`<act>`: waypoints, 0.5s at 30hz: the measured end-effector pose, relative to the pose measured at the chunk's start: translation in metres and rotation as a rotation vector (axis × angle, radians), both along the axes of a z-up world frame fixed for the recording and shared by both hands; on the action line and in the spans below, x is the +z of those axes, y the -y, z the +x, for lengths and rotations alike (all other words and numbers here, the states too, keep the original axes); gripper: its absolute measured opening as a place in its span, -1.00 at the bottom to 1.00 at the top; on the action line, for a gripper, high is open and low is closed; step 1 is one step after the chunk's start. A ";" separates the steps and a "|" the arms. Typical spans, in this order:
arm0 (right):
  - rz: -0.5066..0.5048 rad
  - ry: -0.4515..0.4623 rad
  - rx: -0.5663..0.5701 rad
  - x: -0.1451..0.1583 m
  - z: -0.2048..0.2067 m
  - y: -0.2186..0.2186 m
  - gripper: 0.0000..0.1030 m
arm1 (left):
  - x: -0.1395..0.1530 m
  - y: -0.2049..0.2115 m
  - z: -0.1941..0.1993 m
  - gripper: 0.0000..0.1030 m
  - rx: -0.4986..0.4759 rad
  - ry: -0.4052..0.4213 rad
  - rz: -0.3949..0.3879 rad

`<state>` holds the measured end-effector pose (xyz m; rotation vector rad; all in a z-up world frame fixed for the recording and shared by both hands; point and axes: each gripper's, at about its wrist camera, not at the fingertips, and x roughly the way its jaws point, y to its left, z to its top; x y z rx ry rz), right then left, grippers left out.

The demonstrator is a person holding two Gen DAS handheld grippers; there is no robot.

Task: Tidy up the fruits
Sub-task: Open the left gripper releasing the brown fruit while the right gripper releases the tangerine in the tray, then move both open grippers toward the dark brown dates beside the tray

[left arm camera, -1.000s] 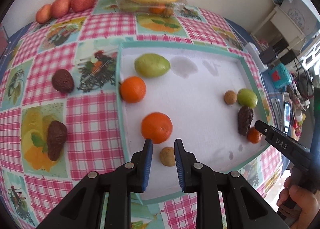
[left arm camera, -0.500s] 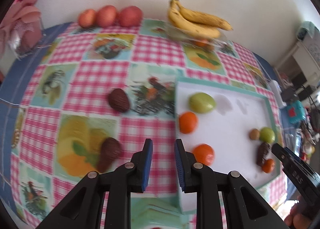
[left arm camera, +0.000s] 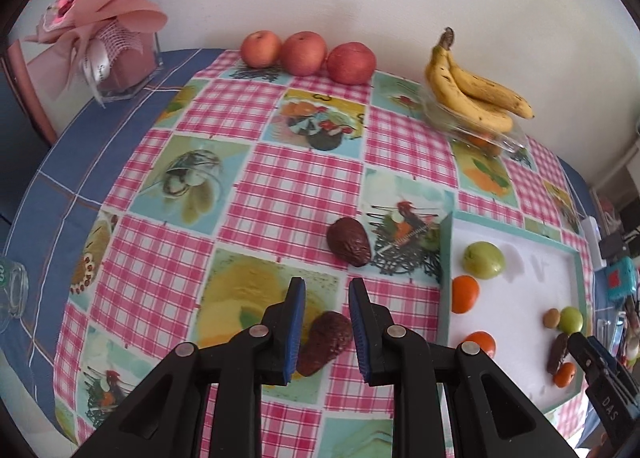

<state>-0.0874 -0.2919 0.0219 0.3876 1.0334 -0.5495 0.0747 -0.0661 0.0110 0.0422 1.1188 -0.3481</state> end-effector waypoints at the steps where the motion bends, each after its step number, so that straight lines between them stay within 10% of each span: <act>1: 0.001 0.002 0.005 0.000 0.001 -0.002 -0.15 | -0.001 -0.002 0.001 -0.51 0.004 -0.002 0.001; 8: 0.007 0.001 0.022 -0.001 0.006 -0.008 -0.15 | -0.003 -0.003 0.003 -0.37 0.005 -0.008 0.018; 10: 0.009 0.000 0.024 -0.001 0.006 -0.009 -0.15 | -0.007 -0.001 0.003 0.37 -0.001 -0.014 0.035; 13: 0.013 -0.011 0.022 -0.005 0.007 -0.010 -0.08 | -0.008 0.001 0.002 0.53 -0.014 -0.015 0.050; 15: 0.011 -0.025 0.018 -0.007 0.008 -0.009 0.35 | -0.010 0.003 0.002 0.58 -0.019 -0.009 0.072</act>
